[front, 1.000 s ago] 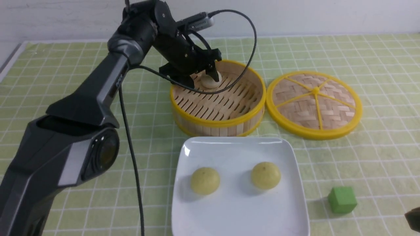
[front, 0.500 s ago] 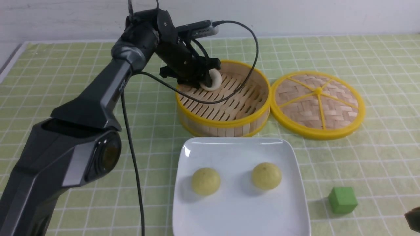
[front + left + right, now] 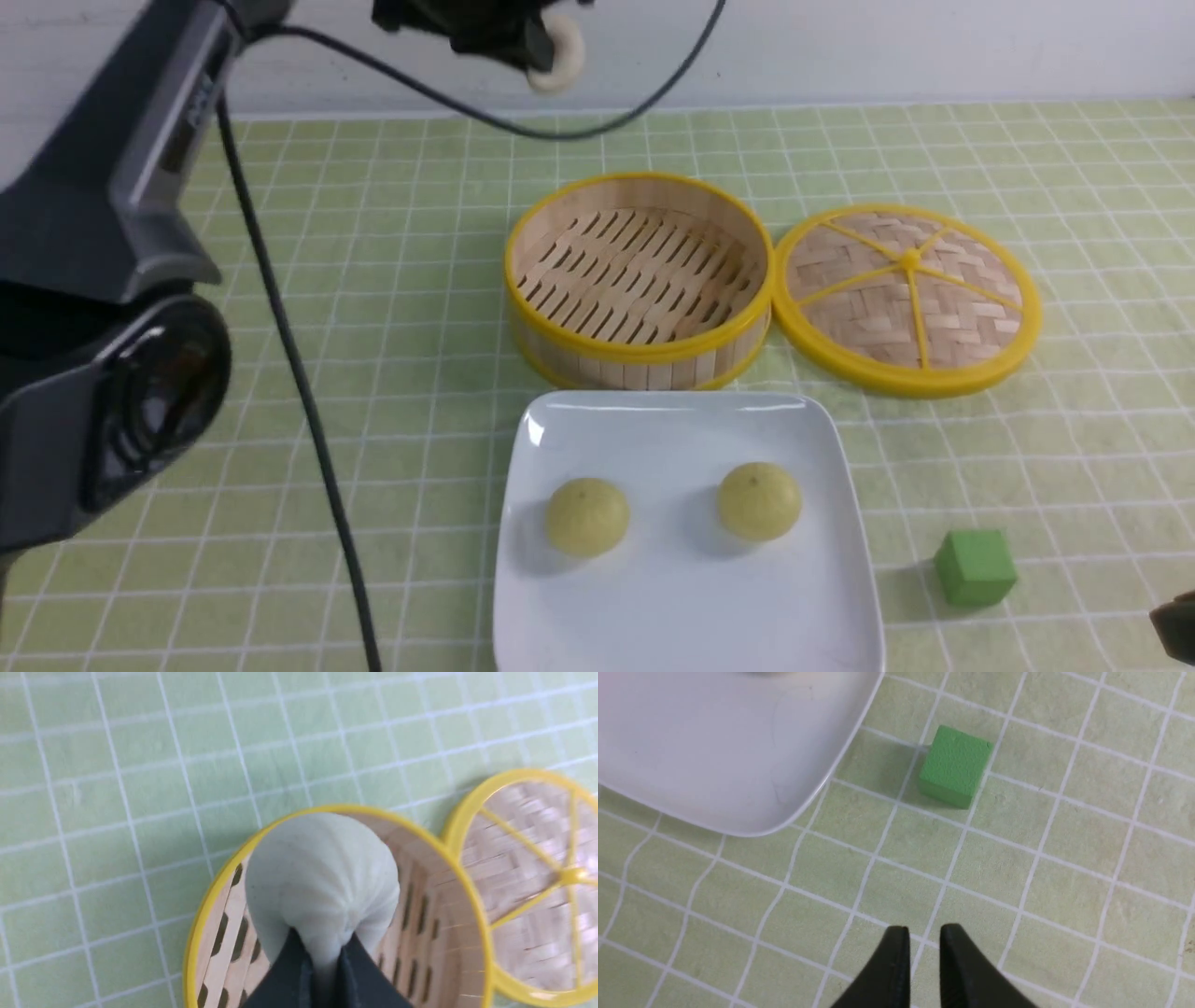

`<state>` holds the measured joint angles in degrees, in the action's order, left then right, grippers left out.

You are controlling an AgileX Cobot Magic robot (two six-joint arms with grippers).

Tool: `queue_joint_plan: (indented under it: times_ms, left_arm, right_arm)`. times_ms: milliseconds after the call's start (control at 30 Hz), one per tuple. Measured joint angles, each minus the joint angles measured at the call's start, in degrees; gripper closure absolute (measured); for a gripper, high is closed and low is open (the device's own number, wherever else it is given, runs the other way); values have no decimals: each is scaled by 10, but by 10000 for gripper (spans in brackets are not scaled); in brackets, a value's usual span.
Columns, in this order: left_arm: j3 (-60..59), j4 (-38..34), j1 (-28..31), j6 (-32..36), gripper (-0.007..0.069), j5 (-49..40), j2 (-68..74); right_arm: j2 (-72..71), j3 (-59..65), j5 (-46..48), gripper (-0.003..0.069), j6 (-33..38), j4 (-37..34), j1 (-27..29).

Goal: Put the steamed buns into the plate on the green tablecloth.
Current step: 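Carry the bun from the bamboo steamer to the plate with the left gripper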

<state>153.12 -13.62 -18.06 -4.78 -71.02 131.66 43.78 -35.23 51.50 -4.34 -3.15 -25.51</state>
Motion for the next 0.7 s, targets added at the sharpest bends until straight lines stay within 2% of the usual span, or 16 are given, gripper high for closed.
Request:
queue_joint_plan:
  times_ms: [67,133,200,233,267,367,433,467,533,667,700]
  left_arm:
    - [-43,-9,-5,-5,599,0,-50]
    - [-135,-11,-16,-5,599,0,-118]
    - [-317,-4,-46,-5,597,1,-229]
    - [-345,-4,-51,-5,597,1,-236]
    - [-454,3,-77,-5,597,0,-287]
    - [-615,7,-128,-7,597,1,-347]
    - [-678,7,-154,-9,594,9,-358]
    - [-749,7,-190,-11,589,47,-363]
    - [-816,6,-227,-13,578,115,-354]
    - [-868,6,-264,-17,540,211,-330]
    - [-876,7,-276,-21,504,246,-314]
  right_arm:
    - [0,0,2,535,0,0,0]
    - [0,0,6,532,0,0,0]
    - [0,0,10,528,0,0,0]
    - [0,0,10,528,0,0,0]
    - [0,0,11,526,0,0,0]
    - [0,0,11,521,-1,0,0]
    - [0,0,11,519,-1,0,0]
    - [0,0,11,516,-1,0,0]
    - [0,0,11,515,-1,0,0]
    - [0,0,19,515,1,0,0]
    - [0,0,27,522,6,0,0]
